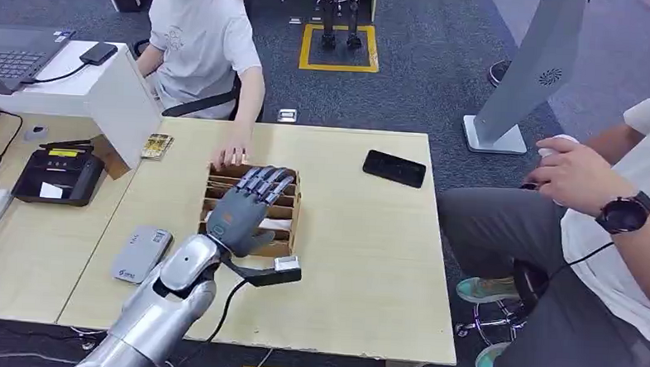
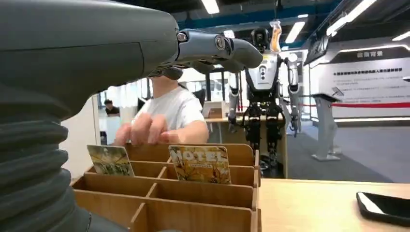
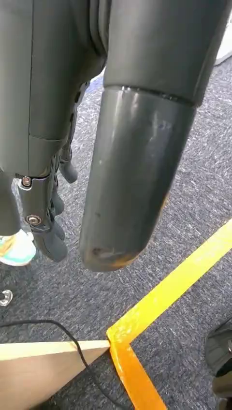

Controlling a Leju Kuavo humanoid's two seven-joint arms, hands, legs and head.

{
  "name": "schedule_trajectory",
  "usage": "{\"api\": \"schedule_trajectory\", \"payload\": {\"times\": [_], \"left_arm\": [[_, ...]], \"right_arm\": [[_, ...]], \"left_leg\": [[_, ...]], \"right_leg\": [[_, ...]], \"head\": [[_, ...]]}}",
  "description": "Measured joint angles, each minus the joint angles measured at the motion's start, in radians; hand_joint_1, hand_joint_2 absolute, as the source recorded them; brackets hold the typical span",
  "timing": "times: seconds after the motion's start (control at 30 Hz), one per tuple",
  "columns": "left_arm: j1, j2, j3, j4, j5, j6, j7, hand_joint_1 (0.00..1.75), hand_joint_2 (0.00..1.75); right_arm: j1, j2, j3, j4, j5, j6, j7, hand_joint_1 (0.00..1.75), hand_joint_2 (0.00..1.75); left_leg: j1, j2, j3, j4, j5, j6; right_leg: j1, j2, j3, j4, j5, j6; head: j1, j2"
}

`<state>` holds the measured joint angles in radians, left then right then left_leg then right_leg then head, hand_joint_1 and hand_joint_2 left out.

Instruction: Pass the card to the sensor for recognition and then transmit it.

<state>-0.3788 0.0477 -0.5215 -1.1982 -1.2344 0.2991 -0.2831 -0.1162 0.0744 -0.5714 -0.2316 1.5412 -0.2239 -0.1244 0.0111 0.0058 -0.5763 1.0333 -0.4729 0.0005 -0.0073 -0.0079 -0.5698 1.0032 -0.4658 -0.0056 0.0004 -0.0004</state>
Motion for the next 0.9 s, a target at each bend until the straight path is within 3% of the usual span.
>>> {"api": "schedule_trajectory", "payload": {"times": [0.9], "left_arm": [[-0.063,0.043,0.000,0.016,0.088,-0.056,-0.008,0.00,1.75]], "right_arm": [[-0.002,0.000,0.006,0.000,0.000,0.001,-0.001,0.00,0.00]], "left_leg": [[0.000,0.000,0.000,0.000,0.000,0.000]], "right_leg": [[0.000,0.000,0.000,0.000,0.000,0.000]], "head": [[0.000,0.000]]}}
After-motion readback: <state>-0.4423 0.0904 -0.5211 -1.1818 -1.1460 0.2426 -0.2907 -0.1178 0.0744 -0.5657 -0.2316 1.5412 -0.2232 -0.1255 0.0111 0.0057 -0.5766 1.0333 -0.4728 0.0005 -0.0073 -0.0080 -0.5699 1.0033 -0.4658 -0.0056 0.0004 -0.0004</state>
